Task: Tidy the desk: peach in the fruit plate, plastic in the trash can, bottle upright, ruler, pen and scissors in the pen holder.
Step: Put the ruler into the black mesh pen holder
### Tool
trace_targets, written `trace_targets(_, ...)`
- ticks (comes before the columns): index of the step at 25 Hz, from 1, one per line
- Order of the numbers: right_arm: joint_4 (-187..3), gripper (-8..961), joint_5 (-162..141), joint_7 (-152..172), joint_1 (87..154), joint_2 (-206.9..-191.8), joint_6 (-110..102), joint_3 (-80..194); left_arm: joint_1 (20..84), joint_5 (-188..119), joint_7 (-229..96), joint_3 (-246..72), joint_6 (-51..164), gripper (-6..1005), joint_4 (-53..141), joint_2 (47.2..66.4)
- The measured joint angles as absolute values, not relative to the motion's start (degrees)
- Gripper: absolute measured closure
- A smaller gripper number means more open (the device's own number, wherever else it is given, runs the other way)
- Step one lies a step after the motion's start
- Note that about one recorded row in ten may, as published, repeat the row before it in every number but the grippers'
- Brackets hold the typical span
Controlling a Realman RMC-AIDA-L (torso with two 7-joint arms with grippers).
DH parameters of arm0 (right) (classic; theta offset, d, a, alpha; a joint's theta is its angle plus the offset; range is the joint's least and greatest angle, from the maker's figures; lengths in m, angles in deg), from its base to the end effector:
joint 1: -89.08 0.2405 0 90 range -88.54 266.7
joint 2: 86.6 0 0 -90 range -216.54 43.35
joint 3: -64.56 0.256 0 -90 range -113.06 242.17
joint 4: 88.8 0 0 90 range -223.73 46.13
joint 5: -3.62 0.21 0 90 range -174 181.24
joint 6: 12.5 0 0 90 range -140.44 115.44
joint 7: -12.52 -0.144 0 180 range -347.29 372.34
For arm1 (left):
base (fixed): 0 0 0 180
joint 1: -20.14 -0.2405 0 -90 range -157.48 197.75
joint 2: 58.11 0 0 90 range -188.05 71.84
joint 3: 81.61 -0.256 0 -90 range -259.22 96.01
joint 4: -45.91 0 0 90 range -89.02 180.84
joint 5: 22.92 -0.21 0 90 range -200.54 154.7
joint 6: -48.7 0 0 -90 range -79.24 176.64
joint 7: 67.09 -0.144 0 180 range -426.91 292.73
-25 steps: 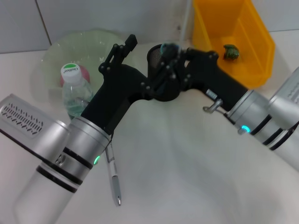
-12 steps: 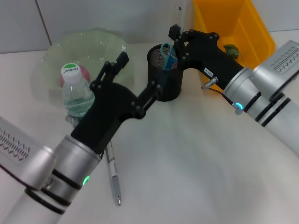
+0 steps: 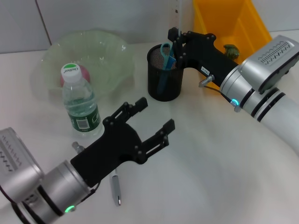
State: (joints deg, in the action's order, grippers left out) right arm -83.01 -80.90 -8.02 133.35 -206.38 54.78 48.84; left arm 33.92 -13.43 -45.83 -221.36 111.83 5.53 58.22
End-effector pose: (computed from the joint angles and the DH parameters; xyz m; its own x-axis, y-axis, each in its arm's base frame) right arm 0.2204 0.3872 -0.0615 0.6890 0.0553 -0.7226 -0.5652 -0.5831 -0.5836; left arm -0.2032 0.2493 -0.1052 0.5814 0.0150 0.8135 0.4932 -0.8017 -0.3377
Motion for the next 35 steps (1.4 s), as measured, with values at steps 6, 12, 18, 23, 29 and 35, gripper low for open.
trace_targets(6, -83.2, 948, -80.9, -8.0, 133.5, -206.38, 53.7, 48.9, 33.8, -32.0, -30.9, -211.0, 113.8, 196, 8.5, 57.00)
trace_targets(12, -83.5, 948, -80.9, -8.0, 134.1, -206.38, 51.1, 49.0, 33.8, -39.2, -25.7, -203.7, 118.4, 196, 12.4, 57.66)
trace_targets(18, -83.5, 949, -81.0, -8.0, 134.4, -206.43, 50.6, 49.1, 34.3, -39.5, -25.8, -203.7, 118.6, 196, 12.4, 57.99)
trace_targets(23, -83.4, 948, -81.3, -8.0, 135.4, -206.46, 48.1, 49.1, 34.6, -39.6, -26.1, -203.6, 118.6, 197, 12.4, 58.29)
trace_targets(29, -83.2, 948, -81.4, -7.9, 135.4, -206.47, 47.8, 48.9, 34.7, -39.6, -26.3, -203.0, 118.6, 197, 12.4, 58.88)
trace_targets(35, -83.2, 949, -81.4, -7.9, 135.5, -206.47, 46.9, 48.5, 35.2, -39.7, -26.3, -202.9, 118.6, 197, 12.3, 59.14)
